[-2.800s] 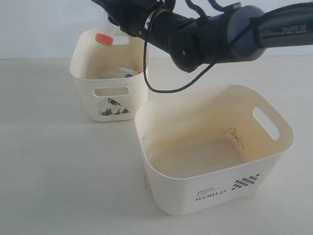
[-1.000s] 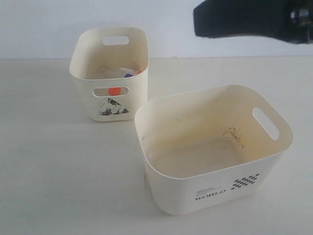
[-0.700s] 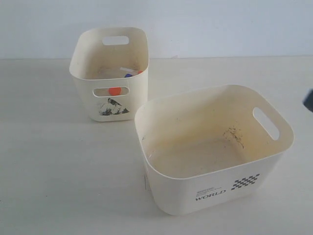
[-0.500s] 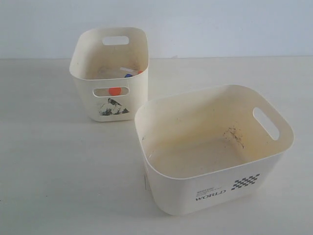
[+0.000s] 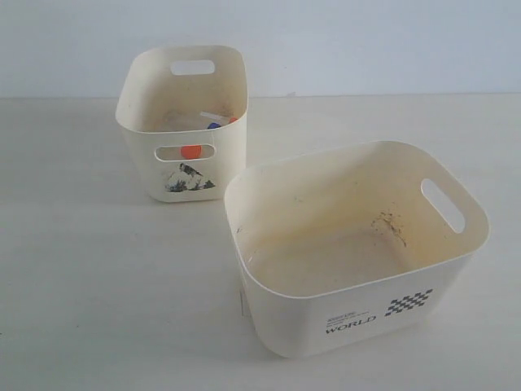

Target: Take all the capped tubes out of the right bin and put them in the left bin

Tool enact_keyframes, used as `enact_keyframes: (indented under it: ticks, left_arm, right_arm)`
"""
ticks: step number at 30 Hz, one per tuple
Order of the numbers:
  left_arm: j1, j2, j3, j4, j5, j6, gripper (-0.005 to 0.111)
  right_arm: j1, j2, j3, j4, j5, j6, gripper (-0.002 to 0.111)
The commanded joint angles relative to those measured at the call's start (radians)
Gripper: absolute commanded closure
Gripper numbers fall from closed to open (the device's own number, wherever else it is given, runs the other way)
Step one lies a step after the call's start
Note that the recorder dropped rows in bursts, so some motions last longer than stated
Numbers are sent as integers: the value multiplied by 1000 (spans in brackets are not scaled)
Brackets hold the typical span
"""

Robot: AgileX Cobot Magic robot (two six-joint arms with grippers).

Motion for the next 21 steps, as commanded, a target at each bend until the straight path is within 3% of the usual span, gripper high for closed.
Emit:
enact_keyframes:
  ticks: [1,4,21]
  left_arm:
    - [0,0,-4,-4,-1,-10,102]
    - [0,0,-4,-4,-1,-10,102]
    - [0,0,-4,-4,-1,-10,102]
  right_arm:
    - [-2,-5,6,-14,172,-249,107]
    - [-2,-5,6,-21,259,-329,107]
    - [-2,-5,6,-19,267,-285,107]
